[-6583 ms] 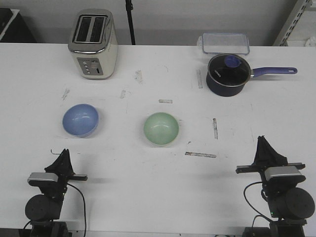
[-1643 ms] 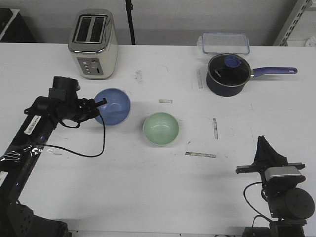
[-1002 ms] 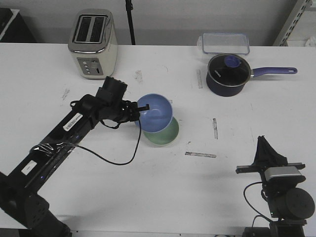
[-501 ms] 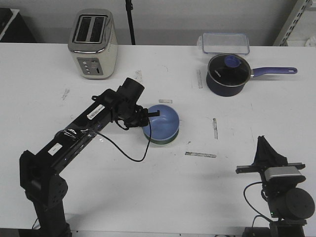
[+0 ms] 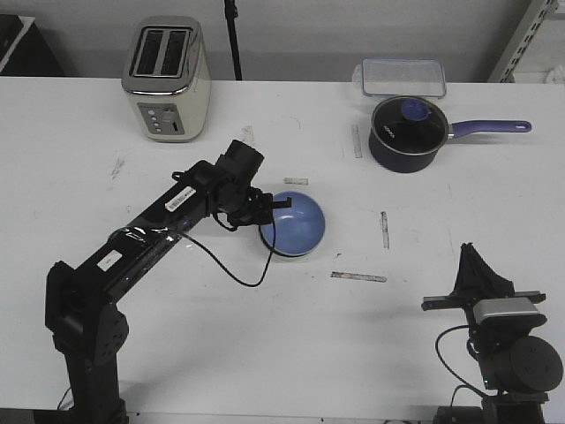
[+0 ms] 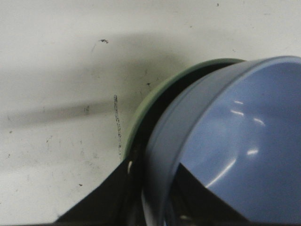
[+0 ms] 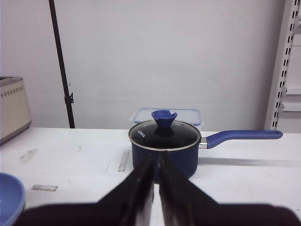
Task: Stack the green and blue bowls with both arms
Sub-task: 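Lower the blue bowl into the green bowl with the left gripper, then release the blue bowl and retract the left gripper to rest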
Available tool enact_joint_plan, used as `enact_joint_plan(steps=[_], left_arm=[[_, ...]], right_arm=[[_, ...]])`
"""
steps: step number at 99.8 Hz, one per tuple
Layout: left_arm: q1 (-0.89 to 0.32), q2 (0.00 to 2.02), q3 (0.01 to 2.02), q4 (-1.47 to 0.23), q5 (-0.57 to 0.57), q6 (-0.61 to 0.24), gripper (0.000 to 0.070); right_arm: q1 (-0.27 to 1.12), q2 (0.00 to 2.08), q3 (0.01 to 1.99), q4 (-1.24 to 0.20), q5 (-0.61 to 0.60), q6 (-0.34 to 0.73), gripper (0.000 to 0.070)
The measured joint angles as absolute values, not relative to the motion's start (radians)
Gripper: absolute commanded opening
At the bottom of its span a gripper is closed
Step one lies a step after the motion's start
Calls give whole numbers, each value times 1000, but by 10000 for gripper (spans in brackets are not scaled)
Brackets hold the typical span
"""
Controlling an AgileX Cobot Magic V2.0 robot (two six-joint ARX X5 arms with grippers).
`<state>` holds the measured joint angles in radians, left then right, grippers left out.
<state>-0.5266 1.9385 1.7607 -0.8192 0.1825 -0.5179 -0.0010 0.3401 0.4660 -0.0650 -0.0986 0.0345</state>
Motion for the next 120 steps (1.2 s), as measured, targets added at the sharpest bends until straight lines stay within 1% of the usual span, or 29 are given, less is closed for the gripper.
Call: enact_joint_plan(steps=[6,10,19,24,49,81,120], left_arm=[[-529,1938,1761,-822,183,-516,88],[-529,1938,1761,-822,185,-515,106],[-529,1938,1761,-822,204,-515,219],[-529,1938,1761,-822,218,-515,256],[-529,1938,1761,-851,253,-515,257],[-525,1926,1761,-886,253,-515,257],[-490,1864,1762,-895,253,-515,252]], right_arm=[[-1,340,466,-65,-99,35,10],[-1,340,466,-65,-99,35,10],[-1,340,466,-65,-98,35,10],[-1,340,466,-65,-99,35,10],[-1,340,466,-65,-99,35,10],[-1,340,466,-65,-99,35,10],[-1,340,466,-65,-99,35,10]])
